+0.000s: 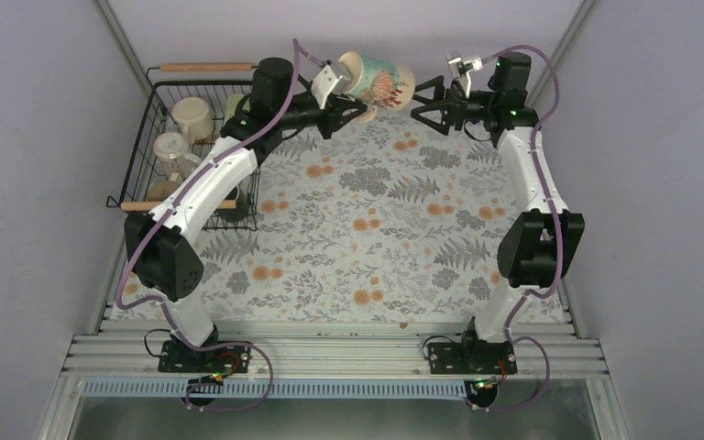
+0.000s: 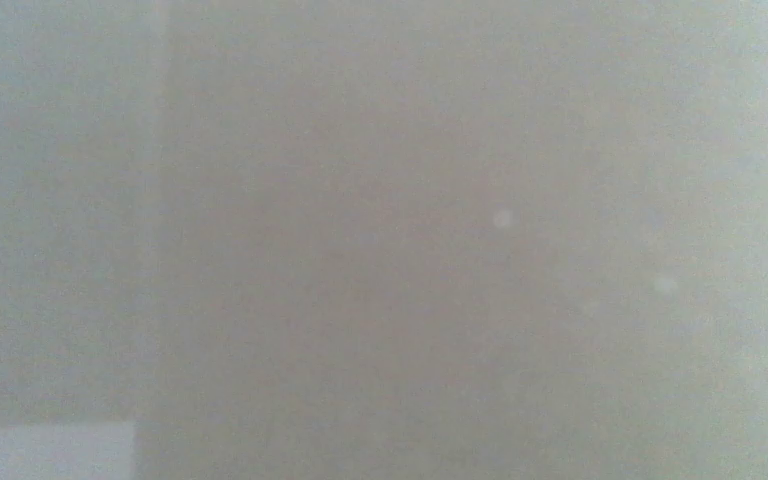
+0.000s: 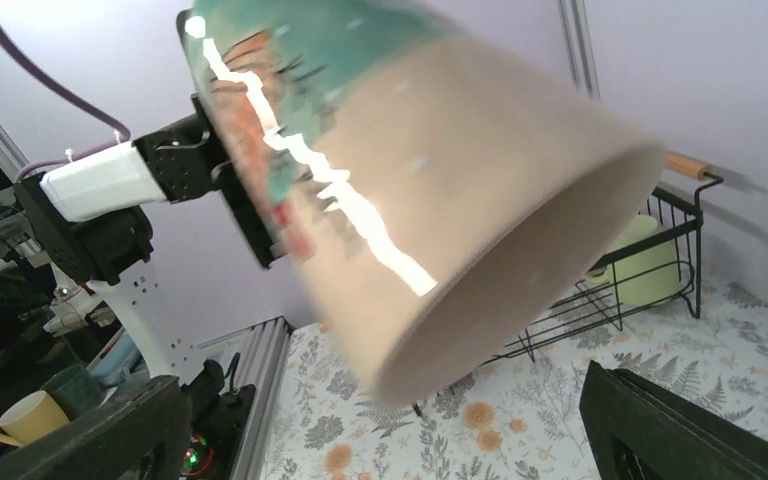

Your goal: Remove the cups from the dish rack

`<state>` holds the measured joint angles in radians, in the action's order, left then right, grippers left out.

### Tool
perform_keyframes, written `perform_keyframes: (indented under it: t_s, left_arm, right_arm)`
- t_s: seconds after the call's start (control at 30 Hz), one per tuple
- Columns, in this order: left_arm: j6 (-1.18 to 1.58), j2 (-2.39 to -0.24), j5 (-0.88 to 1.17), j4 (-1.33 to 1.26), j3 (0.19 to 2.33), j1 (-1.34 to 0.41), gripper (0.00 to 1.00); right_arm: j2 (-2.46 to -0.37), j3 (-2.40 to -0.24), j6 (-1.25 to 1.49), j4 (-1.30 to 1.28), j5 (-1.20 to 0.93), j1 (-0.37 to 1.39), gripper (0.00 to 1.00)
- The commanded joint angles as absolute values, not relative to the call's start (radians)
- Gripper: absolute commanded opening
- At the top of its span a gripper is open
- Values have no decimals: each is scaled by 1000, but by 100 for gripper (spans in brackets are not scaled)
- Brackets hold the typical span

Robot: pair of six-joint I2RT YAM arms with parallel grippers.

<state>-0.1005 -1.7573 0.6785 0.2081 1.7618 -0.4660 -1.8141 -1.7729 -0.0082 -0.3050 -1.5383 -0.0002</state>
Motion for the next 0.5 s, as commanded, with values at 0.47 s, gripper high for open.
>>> perform_keyframes:
  t_s: [0.47]
  left_arm:
    - [-24, -1870, 874, -5, 1819, -512, 3]
  right_arm:
    - [-1794, -1839, -12, -327, -1761, 65, 70]
